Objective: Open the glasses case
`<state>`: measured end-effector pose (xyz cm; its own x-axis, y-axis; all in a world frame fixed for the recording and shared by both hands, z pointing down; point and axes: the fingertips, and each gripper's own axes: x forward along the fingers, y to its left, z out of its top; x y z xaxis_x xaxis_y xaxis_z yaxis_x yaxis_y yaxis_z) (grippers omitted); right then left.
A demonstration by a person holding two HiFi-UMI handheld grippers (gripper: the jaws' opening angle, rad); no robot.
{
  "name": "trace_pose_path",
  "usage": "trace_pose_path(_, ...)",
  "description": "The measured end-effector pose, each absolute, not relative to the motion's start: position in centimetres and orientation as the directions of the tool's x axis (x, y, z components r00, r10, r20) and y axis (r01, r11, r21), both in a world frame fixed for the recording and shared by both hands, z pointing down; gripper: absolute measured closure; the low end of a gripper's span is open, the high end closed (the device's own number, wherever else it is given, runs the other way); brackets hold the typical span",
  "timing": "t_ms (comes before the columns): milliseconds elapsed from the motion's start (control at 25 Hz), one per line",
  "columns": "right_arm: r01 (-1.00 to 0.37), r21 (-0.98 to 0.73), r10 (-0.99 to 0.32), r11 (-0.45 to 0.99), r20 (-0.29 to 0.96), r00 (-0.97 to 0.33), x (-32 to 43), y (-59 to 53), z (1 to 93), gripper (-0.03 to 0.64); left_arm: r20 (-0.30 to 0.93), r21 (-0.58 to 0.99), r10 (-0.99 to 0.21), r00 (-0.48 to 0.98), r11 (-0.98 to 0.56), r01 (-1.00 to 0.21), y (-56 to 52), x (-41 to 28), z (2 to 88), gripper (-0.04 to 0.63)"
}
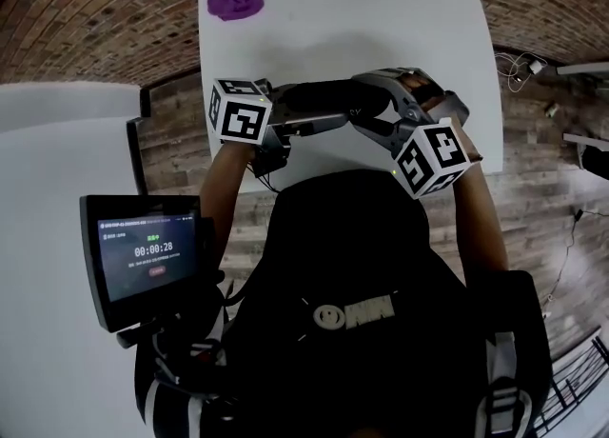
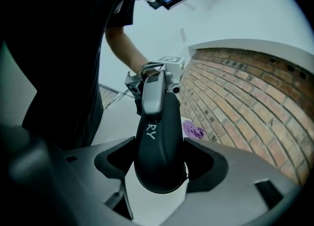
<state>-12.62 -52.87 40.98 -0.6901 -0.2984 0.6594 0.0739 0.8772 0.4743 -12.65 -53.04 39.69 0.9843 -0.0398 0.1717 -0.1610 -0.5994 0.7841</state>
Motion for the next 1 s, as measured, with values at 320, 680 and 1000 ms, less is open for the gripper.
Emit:
trace_pose_path(320, -0.272, -0.164, -0.198, 0.948, 0.366, -0.91, -11.0, -54.0, 38.1, 0.31, -0.018, 0.632, -0.281, 0.959, -0.747, -0.207, -56.3, -14.5, 34.2, 0.248)
trace_pose_path(680, -0.128, -0.667, -0.237, 0.733, -0.074, -0.969, -9.9, -55.1, 35.1, 0.31, 0.048, 0.564, -0.414, 0.909, -0.74, -0.367, -57.9, -15.0, 34.7, 0.249)
trace_pose_path(1000, 0.003, -0.745, -0.23, 0.667, -0.209, -0.951, -11.7, -55.0, 34.2, 0.31, 0.075, 0.613, -0.56, 0.825, -0.627, -0.481, -60.4, -16.3, 35.8, 0.522)
